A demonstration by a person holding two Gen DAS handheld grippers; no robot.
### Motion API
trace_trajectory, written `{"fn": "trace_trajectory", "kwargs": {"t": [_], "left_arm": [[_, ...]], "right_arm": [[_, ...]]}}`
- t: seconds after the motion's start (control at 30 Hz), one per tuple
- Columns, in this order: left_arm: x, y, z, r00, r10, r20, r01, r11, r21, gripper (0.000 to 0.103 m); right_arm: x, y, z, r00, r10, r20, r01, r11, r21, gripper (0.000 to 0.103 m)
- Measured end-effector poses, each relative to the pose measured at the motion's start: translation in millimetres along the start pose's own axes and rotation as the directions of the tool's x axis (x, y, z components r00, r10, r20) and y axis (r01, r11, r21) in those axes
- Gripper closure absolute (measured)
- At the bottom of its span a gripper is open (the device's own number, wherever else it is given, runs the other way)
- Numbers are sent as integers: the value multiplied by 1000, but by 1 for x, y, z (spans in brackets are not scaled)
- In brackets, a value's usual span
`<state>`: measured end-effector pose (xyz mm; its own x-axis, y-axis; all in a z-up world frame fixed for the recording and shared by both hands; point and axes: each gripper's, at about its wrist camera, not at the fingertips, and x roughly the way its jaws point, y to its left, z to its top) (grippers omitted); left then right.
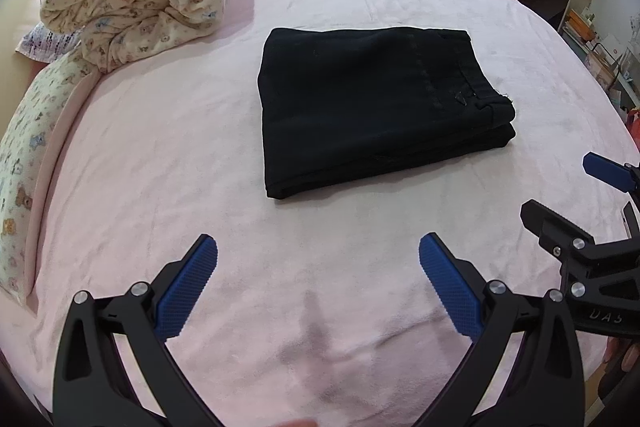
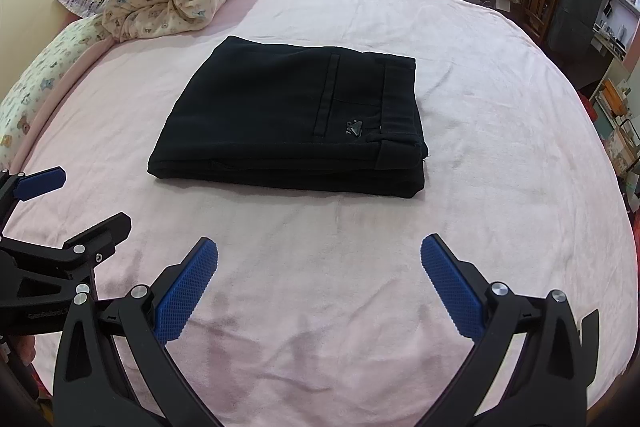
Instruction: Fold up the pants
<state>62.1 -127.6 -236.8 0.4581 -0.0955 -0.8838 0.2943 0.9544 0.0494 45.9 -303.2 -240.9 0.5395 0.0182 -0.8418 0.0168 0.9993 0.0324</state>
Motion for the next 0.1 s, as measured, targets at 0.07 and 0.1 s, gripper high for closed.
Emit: {"fn": "trace_trajectory", "kwargs": {"t": [0.07,0.1], "left_arm": [[1,0,0,1000,1,-5,-1,1000,-5,2],[1,1,0,1000,0,-6,0,1000,-7,2]], "right_arm": [[0,0,0,1000,0,0,0,1000,-1,1],[1,0,1,1000,0,0,0,1000,-1,1]]}}
